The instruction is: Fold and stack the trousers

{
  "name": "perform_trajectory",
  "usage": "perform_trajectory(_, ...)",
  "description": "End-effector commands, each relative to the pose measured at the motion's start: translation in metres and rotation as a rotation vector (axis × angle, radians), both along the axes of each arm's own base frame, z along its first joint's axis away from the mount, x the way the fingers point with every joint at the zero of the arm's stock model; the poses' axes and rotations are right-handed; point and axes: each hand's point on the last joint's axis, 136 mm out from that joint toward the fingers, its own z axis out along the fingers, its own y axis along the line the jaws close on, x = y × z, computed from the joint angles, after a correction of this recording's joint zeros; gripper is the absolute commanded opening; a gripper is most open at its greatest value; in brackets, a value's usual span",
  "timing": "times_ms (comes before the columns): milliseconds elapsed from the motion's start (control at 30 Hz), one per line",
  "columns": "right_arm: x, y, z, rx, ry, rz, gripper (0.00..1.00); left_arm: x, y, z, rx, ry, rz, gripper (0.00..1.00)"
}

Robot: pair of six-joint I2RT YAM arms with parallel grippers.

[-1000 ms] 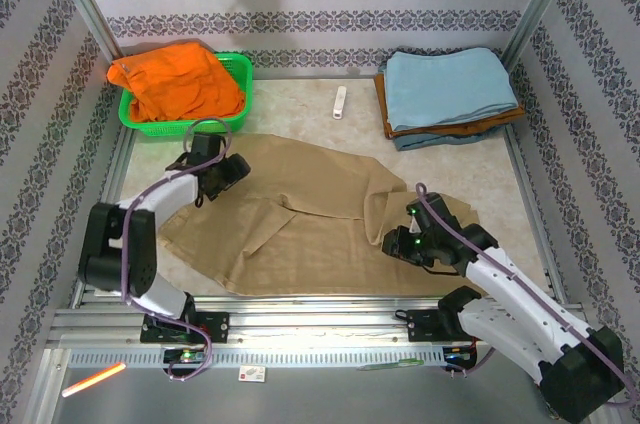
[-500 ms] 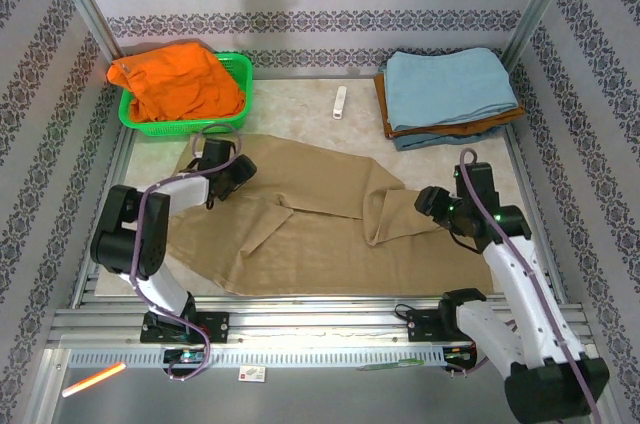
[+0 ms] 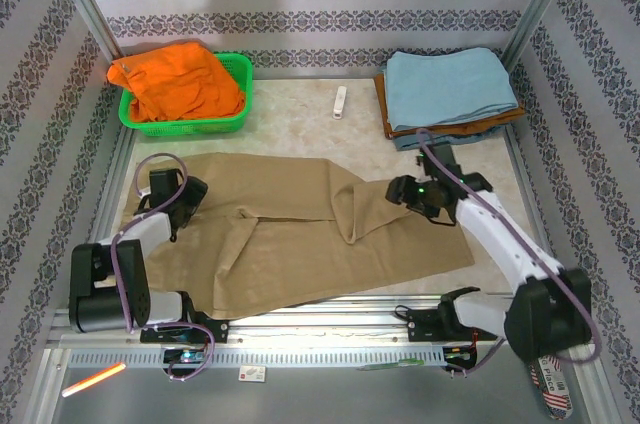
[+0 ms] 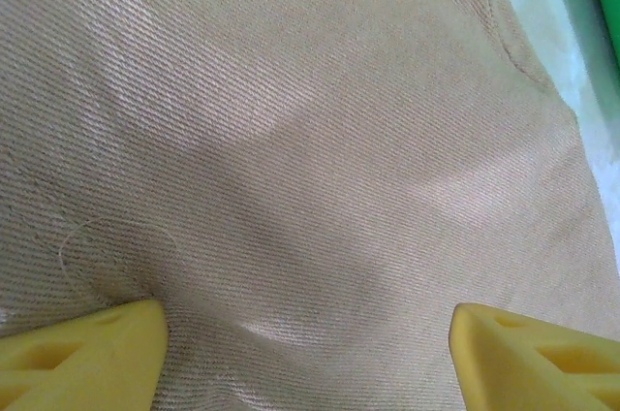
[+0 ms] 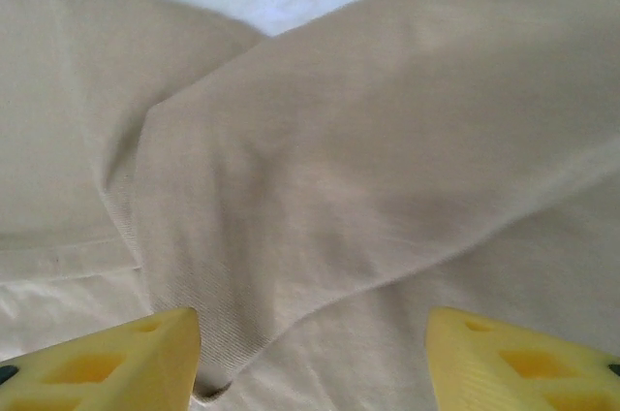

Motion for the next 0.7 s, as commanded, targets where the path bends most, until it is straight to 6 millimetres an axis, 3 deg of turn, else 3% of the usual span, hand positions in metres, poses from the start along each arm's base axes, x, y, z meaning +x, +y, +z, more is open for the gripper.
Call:
perform_trajectory(0,0.021,0.023,0.006,-0.103,-0.054,0.114,0.65,-0.04,-0.01,-0.031,-0.063,0.18,-0.007,0.77)
perform_trajectory(133,0.032,0.048,-0.005,-0.222,-0.042,0.195,0.69,-0.036,-0.012,-0.024,-0.065,0.153,-0.024,0.77)
perform_trajectory(233,0.039,0.049,-0.024,-0.327,0.01,0.207,0.69,-0.035,-0.012,-0.02,-0.062,0.146,-0.034,0.77)
perform_trajectory(300,0.041,0.048,-0.039,-0.384,0.044,0.223,0.64,-0.035,-0.013,-0.017,-0.059,0.136,-0.039,0.78)
perform_trajectory(400,0.04,0.044,-0.055,-0.458,0.097,0.248,0.44,-0.034,-0.012,-0.012,-0.048,0.123,-0.047,0.78)
perform_trajectory(467,0.04,0.033,-0.051,-0.52,0.073,0.222,0.2,-0.035,-0.012,-0.009,-0.04,0.121,-0.051,0.78)
perform_trajectory(533,0.042,0.027,-0.034,-0.52,0.011,0.187,0.03,-0.035,-0.012,-0.006,-0.038,0.114,-0.054,0.78)
perform_trajectory(667,0.038,-0.001,0.012,-0.517,-0.118,0.071,0.0,-0.031,-0.013,0.002,-0.043,0.081,-0.06,0.78)
